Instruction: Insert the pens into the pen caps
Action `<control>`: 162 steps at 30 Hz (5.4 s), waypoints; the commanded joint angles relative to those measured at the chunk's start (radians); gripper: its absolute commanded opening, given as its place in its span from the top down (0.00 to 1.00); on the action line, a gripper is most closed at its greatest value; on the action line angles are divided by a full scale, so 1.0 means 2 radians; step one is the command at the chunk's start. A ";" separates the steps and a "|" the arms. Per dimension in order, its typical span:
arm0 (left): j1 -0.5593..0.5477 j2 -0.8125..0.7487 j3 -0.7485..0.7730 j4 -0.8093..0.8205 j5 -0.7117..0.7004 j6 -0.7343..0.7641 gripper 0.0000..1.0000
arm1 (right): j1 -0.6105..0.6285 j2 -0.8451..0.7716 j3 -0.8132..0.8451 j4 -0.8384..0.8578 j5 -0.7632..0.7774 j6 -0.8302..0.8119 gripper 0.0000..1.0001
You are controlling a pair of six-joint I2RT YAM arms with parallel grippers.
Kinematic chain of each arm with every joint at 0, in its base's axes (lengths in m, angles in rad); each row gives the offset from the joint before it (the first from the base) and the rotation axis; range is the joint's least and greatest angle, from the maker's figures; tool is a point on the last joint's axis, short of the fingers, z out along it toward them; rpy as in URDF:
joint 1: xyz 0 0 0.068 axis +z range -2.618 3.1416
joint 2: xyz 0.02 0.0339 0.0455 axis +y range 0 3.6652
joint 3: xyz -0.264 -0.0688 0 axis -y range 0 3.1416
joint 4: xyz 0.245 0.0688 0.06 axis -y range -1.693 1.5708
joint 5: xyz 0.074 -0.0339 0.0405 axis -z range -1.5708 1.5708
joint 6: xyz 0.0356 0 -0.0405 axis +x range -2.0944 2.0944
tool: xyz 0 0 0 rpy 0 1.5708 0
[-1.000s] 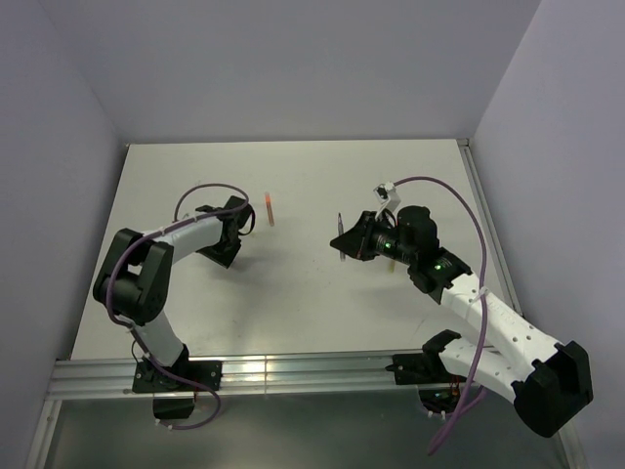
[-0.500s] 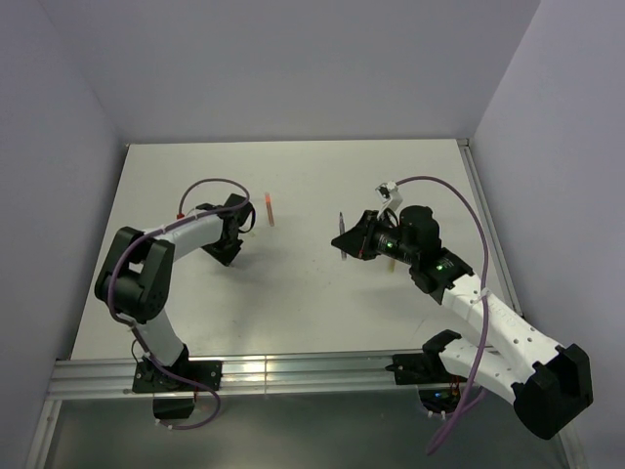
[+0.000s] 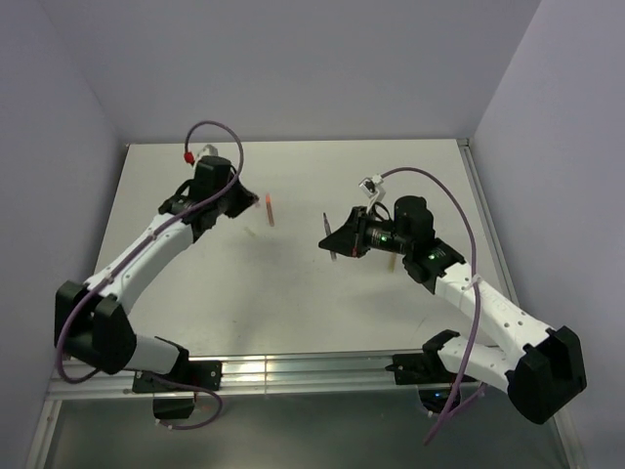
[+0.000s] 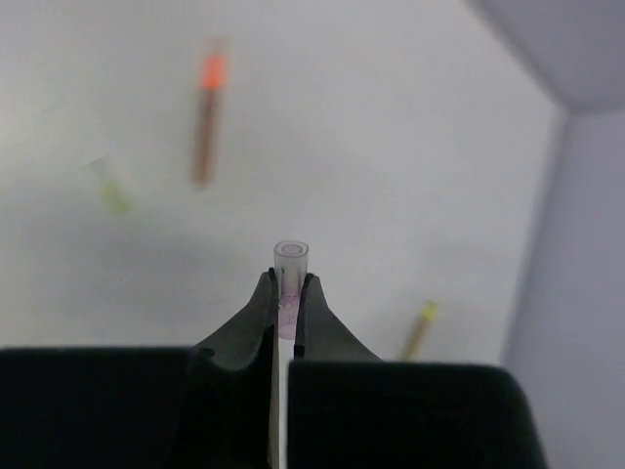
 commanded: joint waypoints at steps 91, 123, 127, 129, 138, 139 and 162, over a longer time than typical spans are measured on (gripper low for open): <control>0.027 -0.051 -0.138 0.702 0.419 -0.091 1.00 | 0.064 0.129 0.150 0.102 -0.013 0.040 1.00; 0.024 -0.051 -0.150 0.694 0.426 -0.092 1.00 | 0.060 0.116 0.160 0.080 0.001 0.025 1.00; 0.023 -0.047 -0.150 0.692 0.424 -0.089 1.00 | 0.061 0.116 0.161 0.079 -0.001 0.025 1.00; 0.023 -0.045 -0.150 0.695 0.425 -0.090 1.00 | 0.061 0.116 0.161 0.079 0.001 0.024 1.00; 0.023 -0.044 -0.153 0.682 0.421 -0.082 1.00 | 0.061 0.113 0.161 0.077 0.003 0.023 1.00; 0.023 -0.043 -0.153 0.682 0.421 -0.082 1.00 | 0.061 0.113 0.161 0.076 0.002 0.022 1.00; -0.012 -0.065 -0.161 0.662 0.417 -0.068 1.00 | 0.050 0.092 0.150 0.075 0.040 0.016 1.00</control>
